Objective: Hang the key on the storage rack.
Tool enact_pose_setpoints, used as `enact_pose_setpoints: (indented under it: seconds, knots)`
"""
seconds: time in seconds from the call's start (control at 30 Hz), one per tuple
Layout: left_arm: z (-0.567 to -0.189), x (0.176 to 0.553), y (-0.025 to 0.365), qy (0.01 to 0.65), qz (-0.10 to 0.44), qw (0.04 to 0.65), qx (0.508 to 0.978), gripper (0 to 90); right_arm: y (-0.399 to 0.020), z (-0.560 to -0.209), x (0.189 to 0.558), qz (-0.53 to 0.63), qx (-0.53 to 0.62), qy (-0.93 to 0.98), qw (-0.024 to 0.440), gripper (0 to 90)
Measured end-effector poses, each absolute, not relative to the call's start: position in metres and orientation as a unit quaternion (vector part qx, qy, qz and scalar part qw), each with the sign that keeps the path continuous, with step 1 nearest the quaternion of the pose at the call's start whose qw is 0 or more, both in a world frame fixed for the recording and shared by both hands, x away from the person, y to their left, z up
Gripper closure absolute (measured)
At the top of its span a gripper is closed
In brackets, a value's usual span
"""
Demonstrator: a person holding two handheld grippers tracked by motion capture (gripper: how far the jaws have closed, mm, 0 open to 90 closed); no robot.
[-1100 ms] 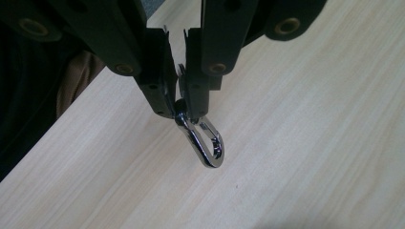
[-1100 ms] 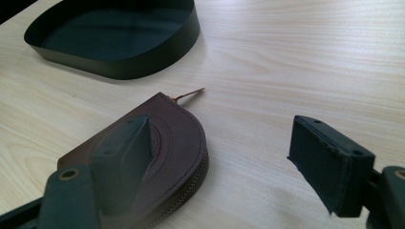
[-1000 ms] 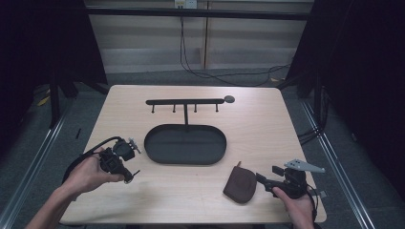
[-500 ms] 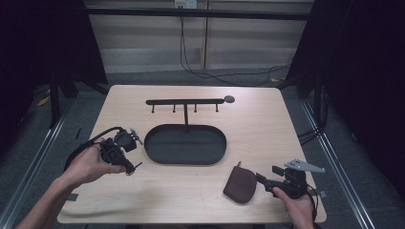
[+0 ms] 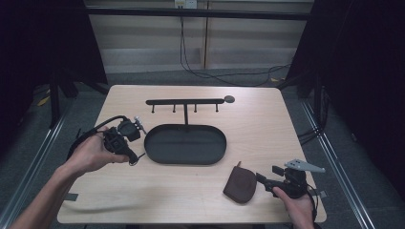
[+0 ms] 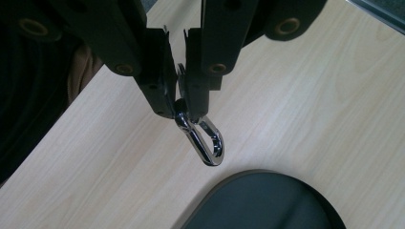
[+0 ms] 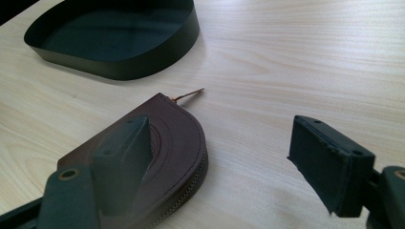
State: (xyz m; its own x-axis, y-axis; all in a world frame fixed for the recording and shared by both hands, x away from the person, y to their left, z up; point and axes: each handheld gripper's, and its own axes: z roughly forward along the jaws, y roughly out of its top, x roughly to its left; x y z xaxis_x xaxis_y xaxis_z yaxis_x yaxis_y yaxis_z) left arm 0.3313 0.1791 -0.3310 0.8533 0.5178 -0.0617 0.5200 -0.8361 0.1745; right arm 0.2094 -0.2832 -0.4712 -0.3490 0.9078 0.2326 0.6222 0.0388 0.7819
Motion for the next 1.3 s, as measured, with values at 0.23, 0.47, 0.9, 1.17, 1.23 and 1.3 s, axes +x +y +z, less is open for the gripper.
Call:
enact_pose_setpoints:
  seconds: [0.23, 0.47, 0.9, 1.17, 1.23, 1.3]
  knots:
    - [-0.315, 0.343, 0.18, 0.271, -0.008, 0.098, 0.958, 83.4, -0.283, -0.471, 0.209, 0.427, 0.545, 0.702, 0.166, 22.2]
    - [-0.309, 0.354, 0.18, 0.282, -0.008, 0.1, 0.954, 83.4, -0.283, -0.471, 0.209, 0.427, 0.545, 0.702, 0.167, 22.1]
    - [-0.297, 0.371, 0.17, 0.287, -0.007, 0.108, 0.952, 83.4, -0.284, -0.471, 0.209, 0.429, 0.544, 0.702, 0.166, 22.1]
    - [-0.284, 0.384, 0.162, 0.296, -0.003, 0.106, 0.949, 83.4, -0.284, -0.472, 0.209, 0.429, 0.544, 0.703, 0.164, 22.1]
    - [-0.283, 0.387, 0.161, 0.296, -0.002, 0.105, 0.949, 83.4, -0.284, -0.471, 0.209, 0.43, 0.544, 0.702, 0.164, 22.1]
    - [-0.281, 0.39, 0.16, 0.297, -0.004, 0.107, 0.949, 83.4, -0.285, -0.471, 0.209, 0.43, 0.545, 0.701, 0.164, 22.1]
